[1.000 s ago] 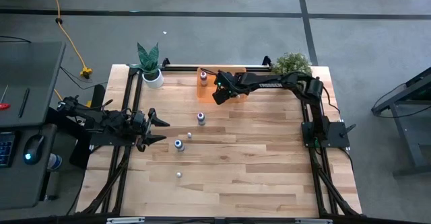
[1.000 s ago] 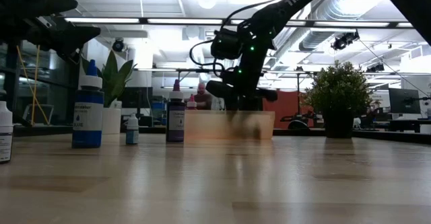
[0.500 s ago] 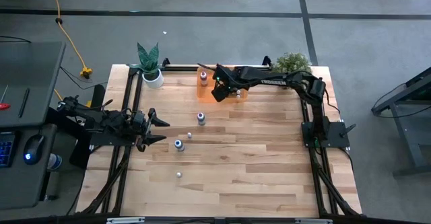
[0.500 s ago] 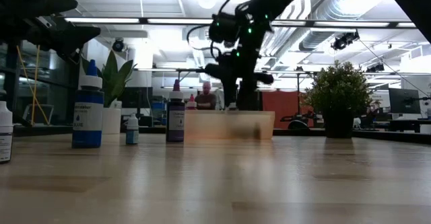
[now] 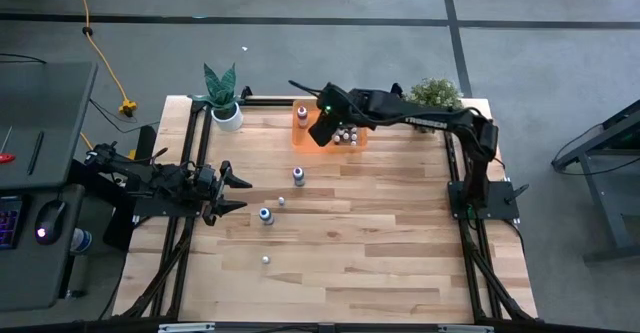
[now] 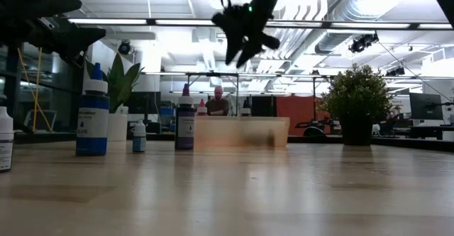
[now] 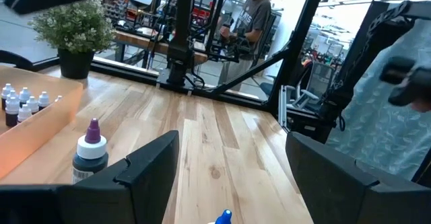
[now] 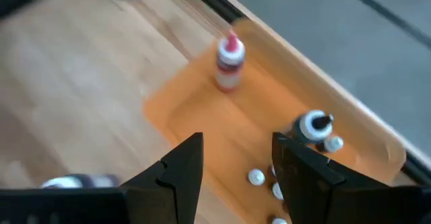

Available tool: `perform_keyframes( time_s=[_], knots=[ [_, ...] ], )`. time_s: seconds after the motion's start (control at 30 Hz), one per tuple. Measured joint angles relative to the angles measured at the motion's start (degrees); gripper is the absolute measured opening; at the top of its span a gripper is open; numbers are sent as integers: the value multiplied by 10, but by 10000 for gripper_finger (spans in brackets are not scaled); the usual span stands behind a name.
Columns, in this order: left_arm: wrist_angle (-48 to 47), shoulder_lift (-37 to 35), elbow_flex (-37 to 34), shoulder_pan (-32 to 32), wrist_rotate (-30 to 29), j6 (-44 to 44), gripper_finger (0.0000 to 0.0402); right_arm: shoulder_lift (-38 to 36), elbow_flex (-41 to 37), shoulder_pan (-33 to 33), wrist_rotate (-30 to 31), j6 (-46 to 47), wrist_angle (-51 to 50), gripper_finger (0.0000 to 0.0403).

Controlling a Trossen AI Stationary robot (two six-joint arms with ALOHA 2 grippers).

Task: Pick & Place food coloring
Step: Put the small black food coloring bottle into the orange bin

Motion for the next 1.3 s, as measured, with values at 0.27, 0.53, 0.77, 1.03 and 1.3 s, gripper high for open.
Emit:
perform_keyframes(
  time_s=[0.27,0.53,0.77,1.03,1.3],
  knots=[
    [0,0,0,0,0,0,271,-8,78,40,-53,-116,19,165],
    [0,0,0,0,0,0,271,-8,113,90,-242,-268,116,165],
    [0,0,0,0,0,0,271,-8,114,122,-330,-280,165,165],
    [0,0,0,0,0,0,271,-6,138,141,-317,-276,132,165],
    [0,0,0,0,0,0,271,31,221,174,-285,-288,38,165]
  ],
)
